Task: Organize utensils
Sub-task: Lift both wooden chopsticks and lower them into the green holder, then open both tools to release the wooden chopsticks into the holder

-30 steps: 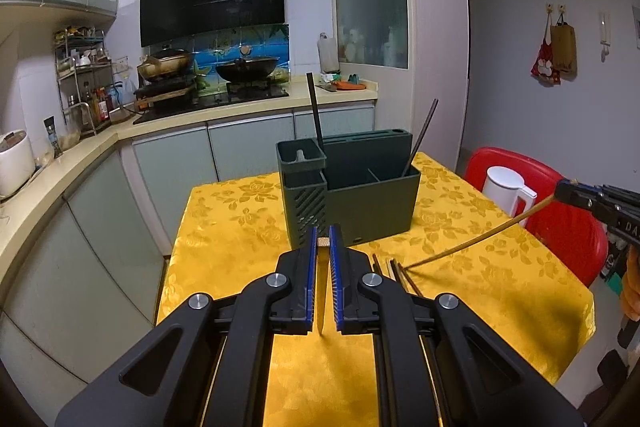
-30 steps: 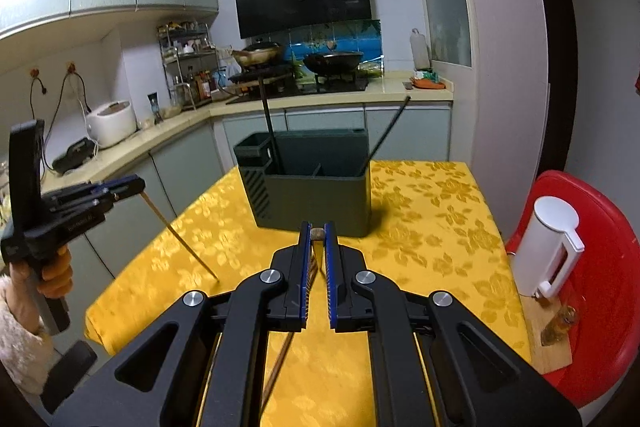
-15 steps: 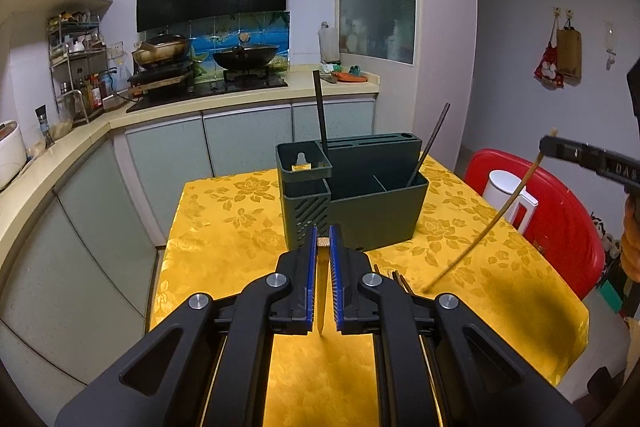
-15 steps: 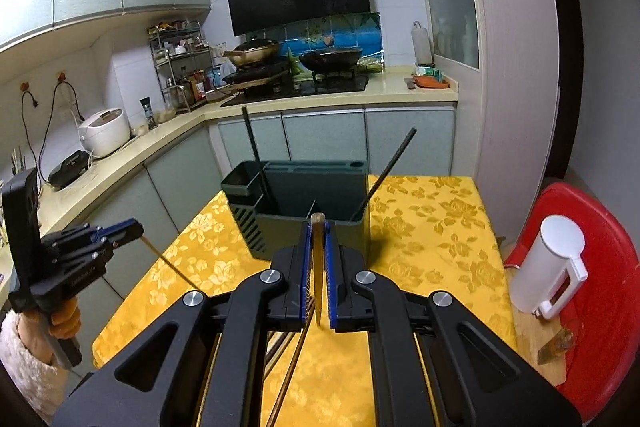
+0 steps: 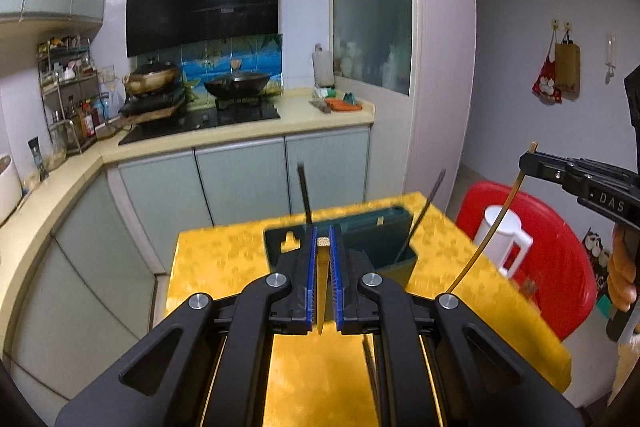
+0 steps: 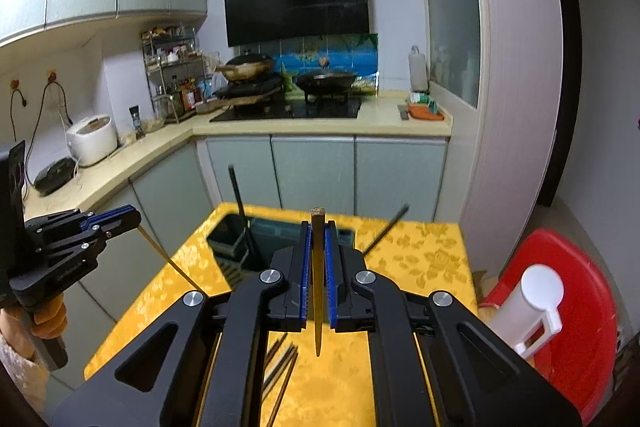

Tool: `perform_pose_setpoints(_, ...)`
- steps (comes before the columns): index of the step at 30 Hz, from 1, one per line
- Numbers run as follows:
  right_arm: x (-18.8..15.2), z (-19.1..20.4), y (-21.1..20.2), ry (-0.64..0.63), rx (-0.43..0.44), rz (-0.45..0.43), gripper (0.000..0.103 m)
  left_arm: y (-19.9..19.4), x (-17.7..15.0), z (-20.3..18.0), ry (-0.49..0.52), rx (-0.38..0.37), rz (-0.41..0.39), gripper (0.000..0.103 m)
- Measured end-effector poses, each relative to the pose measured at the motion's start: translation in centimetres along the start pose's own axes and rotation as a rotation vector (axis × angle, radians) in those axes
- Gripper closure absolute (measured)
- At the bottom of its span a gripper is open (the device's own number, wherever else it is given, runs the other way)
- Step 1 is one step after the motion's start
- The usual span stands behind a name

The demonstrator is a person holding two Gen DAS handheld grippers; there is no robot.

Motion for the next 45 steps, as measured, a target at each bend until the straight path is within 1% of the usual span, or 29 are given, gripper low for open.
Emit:
perform_pose_setpoints(5, 3.7, 0.0, 0.4, 0.004, -0.015, -0.046, 0.096, 1.2, 3.5, -0.1, 0.002, 0.000, -0.020, 0.097)
perform_pose_setpoints(8, 5.0, -0.2, 1.1, 0.013, -0.023, -0.055, 0.096, 2.3, 5.3, -0.3, 0.003, -0.001, -0.028, 0.097)
perform_pose_setpoints(11, 6.0, -0.6, 2.1, 0.033, -0.032, -0.053, 0.096, 3.5, 6.6, -0.4, 0.004, 0.003, -0.025, 0.097)
perform_pose_setpoints(15, 7.0, -0.8, 3.3, 0.040, -0.042, -0.047, 0.096, 5.2, 7.5, -0.3, -0.006, 0.008, -0.022, 0.097)
perform_pose_setpoints(18, 7.5, -0.7, 4.0, 0.038, -0.050, -0.046, 0.096, 6.5, 7.1, -0.3, -0.018, 0.007, -0.007, 0.097)
perform_pose_setpoints(23, 7.1, -1.0, 5.6, 0.052, -0.051, -0.022, 0.096, 8.9, 5.4, -0.3, -0.035, 0.013, 0.032, 0.097)
perform_pose_setpoints(27, 5.5, -1.4, 7.6, 0.077, -0.040, 0.036, 0.096, 10.1, 4.3, -0.1, -0.041, 0.019, 0.057, 0.097)
perform_pose_setpoints(33, 2.8, -1.5, 10.0, 0.082, -0.053, 0.097, 0.096, 12.0, 2.3, 0.2, -0.060, 0.027, 0.087, 0.097)
perform_pose_setpoints(37, 1.5, -1.8, 11.3, 0.085, -0.079, 0.121, 0.096, 13.0, 1.2, 0.3, -0.080, 0.023, 0.106, 0.097)
perform_pose_setpoints(41, 0.7, -2.2, 11.9, 0.079, -0.097, 0.124, 0.096, 13.5, 0.7, 0.0, -0.073, 0.020, 0.113, 0.096)
perform_pose_setpoints(43, 0.7, -2.3, 12.0, 0.080, -0.100, 0.117, 0.096, 13.5, 0.7, 0.1, -0.076, 0.019, 0.114, 0.094)
perform_pose_setpoints(45, 0.7, -2.2, 12.2, 0.092, -0.085, 0.130, 0.095, 13.4, 0.6, 0.2, -0.088, 0.022, 0.113, 0.088)
Point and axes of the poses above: each gripper's, at about its wrist camera, not at the fingertips, and y roughly the way its jaws point, z to its left, x to its top, the point moved 9 cm from there along y, roughly the way its jaws point, and after that the axes turned 14 degrees about y, right-handed, at the moved point
